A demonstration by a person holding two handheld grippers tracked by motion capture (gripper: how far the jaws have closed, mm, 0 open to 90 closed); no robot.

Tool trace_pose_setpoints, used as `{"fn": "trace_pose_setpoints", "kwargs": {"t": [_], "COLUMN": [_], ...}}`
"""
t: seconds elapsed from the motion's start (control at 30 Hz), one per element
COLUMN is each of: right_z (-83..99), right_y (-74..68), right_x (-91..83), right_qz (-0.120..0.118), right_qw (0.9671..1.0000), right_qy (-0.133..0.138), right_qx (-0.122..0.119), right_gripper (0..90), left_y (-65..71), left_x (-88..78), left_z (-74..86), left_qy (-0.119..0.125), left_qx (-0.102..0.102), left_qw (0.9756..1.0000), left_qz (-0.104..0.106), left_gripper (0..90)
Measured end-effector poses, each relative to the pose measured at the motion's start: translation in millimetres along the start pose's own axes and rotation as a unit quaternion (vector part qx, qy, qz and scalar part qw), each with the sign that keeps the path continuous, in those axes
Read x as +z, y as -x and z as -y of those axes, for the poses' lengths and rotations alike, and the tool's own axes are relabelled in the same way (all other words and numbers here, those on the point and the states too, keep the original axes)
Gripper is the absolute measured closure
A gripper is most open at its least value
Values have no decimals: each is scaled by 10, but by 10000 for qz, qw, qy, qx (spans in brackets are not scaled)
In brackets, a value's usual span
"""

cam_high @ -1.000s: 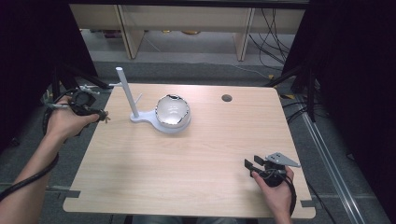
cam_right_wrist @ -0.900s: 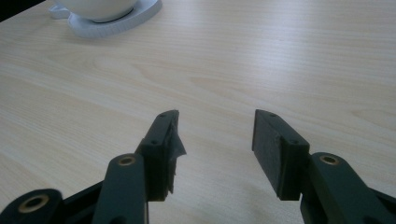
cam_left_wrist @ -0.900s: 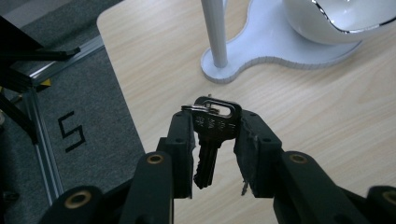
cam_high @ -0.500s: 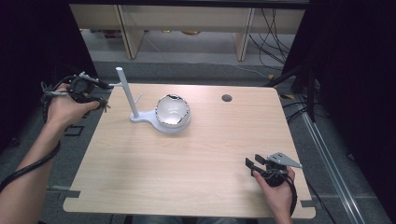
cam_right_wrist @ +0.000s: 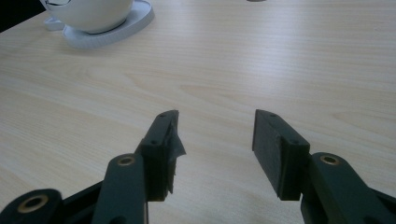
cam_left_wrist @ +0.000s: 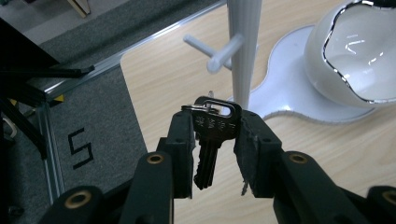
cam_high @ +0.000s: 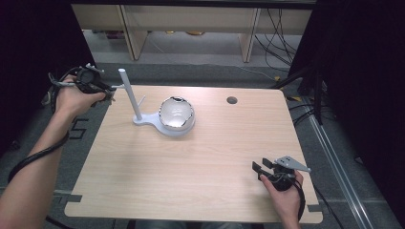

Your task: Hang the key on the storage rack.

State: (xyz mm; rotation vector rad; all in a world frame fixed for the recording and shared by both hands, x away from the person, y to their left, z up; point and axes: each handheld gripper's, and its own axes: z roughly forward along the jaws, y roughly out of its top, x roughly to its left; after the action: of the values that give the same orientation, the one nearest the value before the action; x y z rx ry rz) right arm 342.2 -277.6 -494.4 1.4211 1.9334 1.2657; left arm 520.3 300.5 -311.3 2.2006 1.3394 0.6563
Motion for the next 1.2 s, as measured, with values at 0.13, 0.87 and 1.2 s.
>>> {"fn": "trace_pose_setpoints", "kwargs": {"t": [0.13,0.87,1.2], "right_z": [-1,11,20], "right_y": [7,54,65], "right_x": [-7,22,26], "right_qz": [-7,-102,-29], "right_qw": [10000,9998,9999], "right_qy": [-24,-125,-83], "right_qx": [57,68,76], "right_gripper": [512,511,511], "left_y": [8,37,73], "left_x": [-6,-7,70], "left_z": [-62,-287,-408], "left_qy": [54,-356,-664], "left_qx": [23,477,596], "left_qw": [10000,9982,9960], "left_qz": [-31,-70,-45], "left_gripper": [671,671,671]}}
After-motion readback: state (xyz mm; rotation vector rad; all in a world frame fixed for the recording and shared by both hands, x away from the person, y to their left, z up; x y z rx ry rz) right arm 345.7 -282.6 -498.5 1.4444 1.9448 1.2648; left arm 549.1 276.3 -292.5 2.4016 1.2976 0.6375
